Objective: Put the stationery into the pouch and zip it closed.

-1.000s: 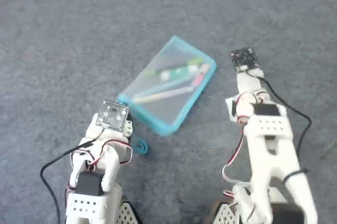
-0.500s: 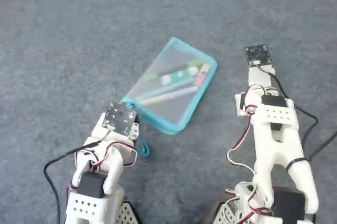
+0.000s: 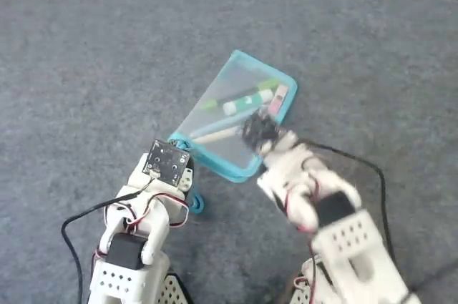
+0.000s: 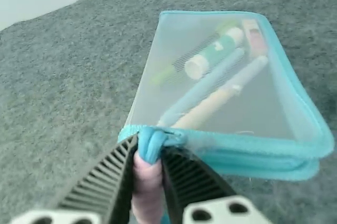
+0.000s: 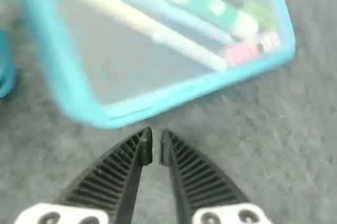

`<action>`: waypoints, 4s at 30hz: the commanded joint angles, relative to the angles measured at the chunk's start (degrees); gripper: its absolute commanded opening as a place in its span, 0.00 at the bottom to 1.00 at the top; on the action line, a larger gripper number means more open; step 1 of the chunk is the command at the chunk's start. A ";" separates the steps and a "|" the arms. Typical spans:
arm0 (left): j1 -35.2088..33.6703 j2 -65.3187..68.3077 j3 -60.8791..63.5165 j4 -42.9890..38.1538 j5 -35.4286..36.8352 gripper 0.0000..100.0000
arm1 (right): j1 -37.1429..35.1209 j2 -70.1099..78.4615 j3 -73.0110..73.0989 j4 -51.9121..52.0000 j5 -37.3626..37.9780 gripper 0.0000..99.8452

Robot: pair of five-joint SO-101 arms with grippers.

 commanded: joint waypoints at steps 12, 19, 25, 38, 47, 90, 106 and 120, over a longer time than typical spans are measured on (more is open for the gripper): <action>0.62 -1.49 -3.82 -0.62 2.46 0.01 | -9.10 4.97 2.99 -3.30 8.79 0.30; 0.88 -1.49 -4.70 0.26 2.81 0.01 | -9.36 16.92 2.64 -11.91 8.70 0.30; 0.97 -1.49 -4.79 0.35 2.90 0.01 | -9.19 25.63 -1.32 -17.80 8.35 0.30; 0.97 -1.49 -4.53 0.44 2.90 0.01 | -5.05 43.12 -15.21 -23.60 4.13 0.11; 1.05 -1.49 -3.56 0.00 2.90 0.01 | 3.65 36.97 -15.38 -21.85 -2.90 0.01; -16.62 -1.49 -3.21 -10.29 14.51 0.33 | 23.87 20.53 -7.21 -16.66 -15.21 0.01; -16.44 -1.41 -0.13 -9.85 14.68 0.33 | 23.78 -3.65 18.11 -46.11 -14.86 0.01; -16.44 -1.23 -0.13 -9.76 14.51 0.33 | 23.78 -16.22 28.04 -55.96 -15.12 0.01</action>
